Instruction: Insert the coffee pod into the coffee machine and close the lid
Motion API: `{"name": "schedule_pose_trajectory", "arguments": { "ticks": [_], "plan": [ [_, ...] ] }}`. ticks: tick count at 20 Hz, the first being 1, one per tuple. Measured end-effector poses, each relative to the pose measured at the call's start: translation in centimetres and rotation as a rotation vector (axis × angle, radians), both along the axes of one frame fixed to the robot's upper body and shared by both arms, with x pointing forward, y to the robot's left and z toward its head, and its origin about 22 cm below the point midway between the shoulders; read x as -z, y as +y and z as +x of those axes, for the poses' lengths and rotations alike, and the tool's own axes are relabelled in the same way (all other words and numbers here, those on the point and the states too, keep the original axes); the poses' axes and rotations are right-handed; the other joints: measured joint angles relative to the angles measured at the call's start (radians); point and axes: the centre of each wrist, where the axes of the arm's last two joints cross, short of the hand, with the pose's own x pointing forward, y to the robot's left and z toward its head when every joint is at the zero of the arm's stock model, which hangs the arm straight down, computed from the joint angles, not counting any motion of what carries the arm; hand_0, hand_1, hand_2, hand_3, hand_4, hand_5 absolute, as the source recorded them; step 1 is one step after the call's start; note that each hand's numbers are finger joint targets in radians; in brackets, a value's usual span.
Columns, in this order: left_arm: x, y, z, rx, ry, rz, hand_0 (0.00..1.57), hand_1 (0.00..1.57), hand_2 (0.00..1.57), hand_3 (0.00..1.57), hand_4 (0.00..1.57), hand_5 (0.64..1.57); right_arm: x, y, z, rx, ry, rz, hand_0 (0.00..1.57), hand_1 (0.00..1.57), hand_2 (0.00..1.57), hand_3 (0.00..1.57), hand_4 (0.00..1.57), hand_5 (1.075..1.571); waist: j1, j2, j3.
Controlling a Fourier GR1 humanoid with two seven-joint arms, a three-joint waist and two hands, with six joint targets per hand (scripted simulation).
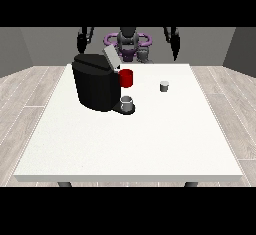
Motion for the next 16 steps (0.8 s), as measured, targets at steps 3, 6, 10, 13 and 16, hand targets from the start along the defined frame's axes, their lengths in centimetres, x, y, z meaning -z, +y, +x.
{"name": "schedule_pose_trajectory", "arguments": {
  "ticks": [3,6,10,13,16],
  "plan": [
    [-0.1,-0.3,0.0,0.011,-0.031,0.0,0.0,0.0,0.0,0.0,0.26,1.571,0.7,0.0,-0.2,0.0,0.033,0.007,0.0,0.0,0.0,0.0,0.13,1.571,0.001,-0.013,-0.0062],
    [0.3,-0.1,-0.3,0.031,-0.108,-0.011,0.0,0.0,0.0,0.0,0.26,1.571,1.4,-0.3,-0.8,-0.002,0.068,0.018,0.0,0.0,0.0,0.0,0.13,1.571,-0.006,-0.019,-0.0092],
    [-1.0,1.1,0.7,0.064,-0.175,0.071,0.0,0.0,0.0,0.0,0.0,1.571,1.3,-0.2,-0.5,0.105,-0.006,0.065,0.0,0.0,0.0,0.0,0.18,1.571,-0.031,-0.016,-0.0105],
    [-1.5,1.8,1.6,0.074,-0.188,0.151,0.0,0.0,0.0,0.0,0.0,1.571,1.2,0.3,-0.2,0.126,-0.039,0.08,0.0,0.0,0.0,0.0,0.27,1.571,-0.041,0.001,-0.011],
    [-2.4,3.8,3.2,0.06,-0.172,0.206,0.0,0.0,0.0,0.0,0.0,1.571,0.3,0.7,0.3,0.117,-0.073,0.087,0.0,0.0,0.0,0.0,0.16,1.571,-0.073,0.031,-0.0113]
  ]
}}
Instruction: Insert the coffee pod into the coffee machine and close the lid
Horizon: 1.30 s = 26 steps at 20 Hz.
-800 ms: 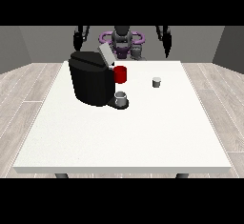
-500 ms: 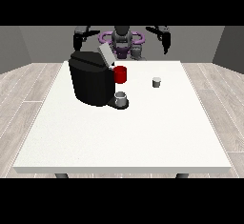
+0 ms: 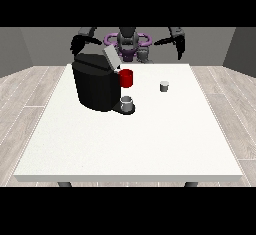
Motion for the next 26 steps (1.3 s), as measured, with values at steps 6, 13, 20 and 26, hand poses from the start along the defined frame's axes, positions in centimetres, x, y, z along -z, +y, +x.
{"name": "schedule_pose_trajectory", "arguments": {
  "ticks": [6,13,20,26],
  "plan": [
    [-0.8,2.2,2.9,-0.023,0.079,0.034,0.0,0.0,0.0,0.0,0.0,1.571,-0.8,0.7,0.1,-0.035,-0.028,0.011,0.0,0.0,0.0,0.0,0.23,1.571,-0.051,0.033,-0.0003],
    [-0.5,3.5,5.7,-0.046,0.134,0.086,0.0,0.0,0.0,0.0,0.0,1.571,-2.2,2.2,1.4,-0.059,-0.075,0.018,0.0,0.0,0.0,0.0,0.26,1.571,-0.074,0.109,-0.0006],
    [0.0,4.6,7.5,-0.07,0.185,0.163,0.0,0.0,0.0,0.0,0.0,1.571,-2.5,2.8,2.1,-0.061,-0.059,0.01,0.0,0.0,0.0,0.0,0.39,1.571,-0.08,0.146,-0.0006],
    [0.9,2.5,8.5,-0.021,0.213,0.259,0.1,0.1,0.5,0.0,0.0,1.571,-2.0,2.1,3.7,-0.031,-0.011,-0.003,0.0,0.0,0.0,0.0,0.43,1.571,-0.053,0.146,-0.0005]
  ]
}}
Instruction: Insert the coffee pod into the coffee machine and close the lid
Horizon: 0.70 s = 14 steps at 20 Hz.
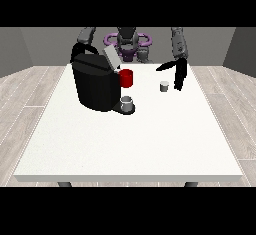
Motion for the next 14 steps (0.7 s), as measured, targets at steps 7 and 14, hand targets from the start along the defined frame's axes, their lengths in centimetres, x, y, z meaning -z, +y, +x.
{"name": "schedule_pose_trajectory", "arguments": {
  "ticks": [7,14],
  "plan": [
    [1.1,0.1,0.5,-0.004,0.053,0.078,0.62,0.62,0.74,0.48,0.0,1.571,0.6,-0.4,0.8,0.013,0.039,-0.03,0.0,0.0,0.0,0.0,0.36,1.571,0.003,-0.001,0.0001],
    [2.3,1.3,0.1,0.002,0.069,0.223,0.55,0.55,0.7,0.45,0.0,1.571,0.5,0.3,0.7,-0.005,0.034,-0.029,0.0,0.0,0.0,0.0,0.47,1.571,-0.026,0.013,-0.0001]
  ]
}}
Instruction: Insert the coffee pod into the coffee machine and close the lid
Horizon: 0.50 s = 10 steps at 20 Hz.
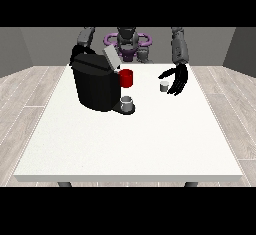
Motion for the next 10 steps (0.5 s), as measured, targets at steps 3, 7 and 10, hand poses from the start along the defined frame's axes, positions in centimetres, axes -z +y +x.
{"name": "schedule_pose_trajectory", "arguments": {
  "ticks": [3,7,10],
  "plan": [
    [0.2,0.2,0.1,0.004,-0.02,0.059,0.67,0.67,0.81,0.55,0.0,1.571,-0.3,0.7,-0.1,-0.01,0.004,0.001,0.0,0.0,0.0,0.0,0.48,1.571,-0.01,0.001,0.0013],
    [0.0,0.0,0.7,-0.003,-0.062,0.1,0.69,0.69,0.85,0.65,0.29,1.571,0.1,0.5,-0.2,-0.01,0.001,-0.004,0.0,0.0,0.0,0.0,0.49,1.571,-0.014,0.006,0.0015],
    [0.5,-0.6,0.8,-0.003,-0.087,0.12,0.82,0.82,0.97,0.74,0.39,1.571,0.0,0.6,-0.1,-0.003,0.005,0.004,0.0,0.0,0.0,0.0,0.51,1.571,-0.01,0.002,0.0012]
  ]
}}
